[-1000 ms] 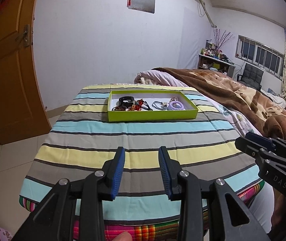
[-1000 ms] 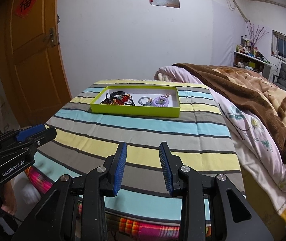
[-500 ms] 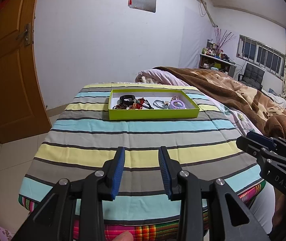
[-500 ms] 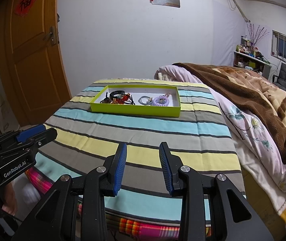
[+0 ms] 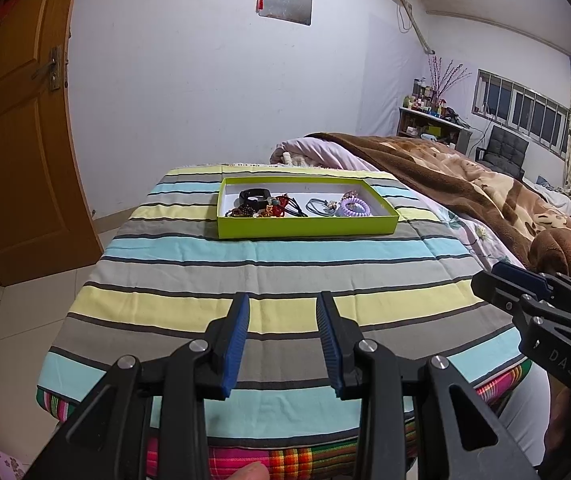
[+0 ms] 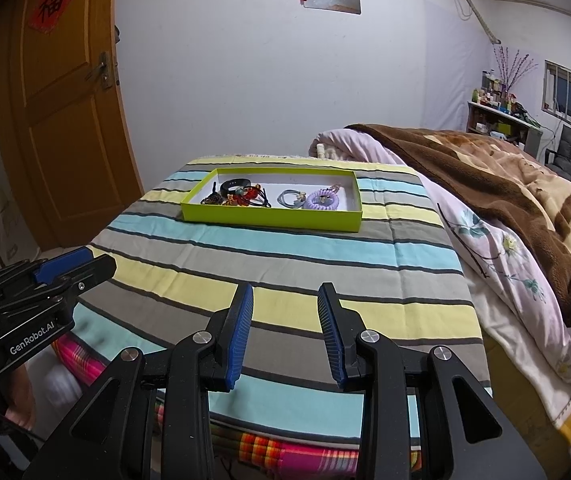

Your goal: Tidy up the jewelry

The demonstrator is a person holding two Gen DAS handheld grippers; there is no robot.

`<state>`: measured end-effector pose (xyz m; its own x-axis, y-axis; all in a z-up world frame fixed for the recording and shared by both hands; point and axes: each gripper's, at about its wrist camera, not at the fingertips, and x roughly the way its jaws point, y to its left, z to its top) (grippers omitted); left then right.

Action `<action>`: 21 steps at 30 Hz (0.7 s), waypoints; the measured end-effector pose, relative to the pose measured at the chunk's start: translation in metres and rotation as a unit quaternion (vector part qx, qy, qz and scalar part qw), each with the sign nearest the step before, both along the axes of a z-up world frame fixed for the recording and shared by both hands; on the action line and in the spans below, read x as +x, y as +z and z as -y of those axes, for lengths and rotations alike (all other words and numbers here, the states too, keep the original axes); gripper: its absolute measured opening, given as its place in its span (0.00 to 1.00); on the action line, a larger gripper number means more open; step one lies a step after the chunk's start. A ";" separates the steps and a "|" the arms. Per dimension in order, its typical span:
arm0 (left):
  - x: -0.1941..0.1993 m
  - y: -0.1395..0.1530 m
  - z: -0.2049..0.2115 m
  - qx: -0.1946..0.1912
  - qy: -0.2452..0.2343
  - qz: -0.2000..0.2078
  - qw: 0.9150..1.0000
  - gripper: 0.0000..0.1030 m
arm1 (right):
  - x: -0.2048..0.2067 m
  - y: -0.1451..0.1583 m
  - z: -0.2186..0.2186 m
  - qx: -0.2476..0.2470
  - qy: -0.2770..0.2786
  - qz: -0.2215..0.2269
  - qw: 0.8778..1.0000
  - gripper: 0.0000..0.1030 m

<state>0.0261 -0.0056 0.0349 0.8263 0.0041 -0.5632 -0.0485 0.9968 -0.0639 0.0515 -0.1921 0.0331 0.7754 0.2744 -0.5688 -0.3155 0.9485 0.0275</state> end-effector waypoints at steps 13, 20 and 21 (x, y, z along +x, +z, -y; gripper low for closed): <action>0.000 0.000 0.001 0.002 0.001 -0.001 1.000 0.35 | 0.000 0.000 -0.001 0.000 0.000 -0.001 1.000 0.33; 0.001 -0.002 0.001 0.002 0.000 -0.006 1.000 0.35 | -0.001 0.000 -0.001 -0.001 0.001 0.000 1.000 0.33; 0.001 -0.002 0.001 0.002 0.000 -0.006 1.000 0.35 | -0.001 0.000 -0.001 -0.001 0.001 -0.001 1.000 0.33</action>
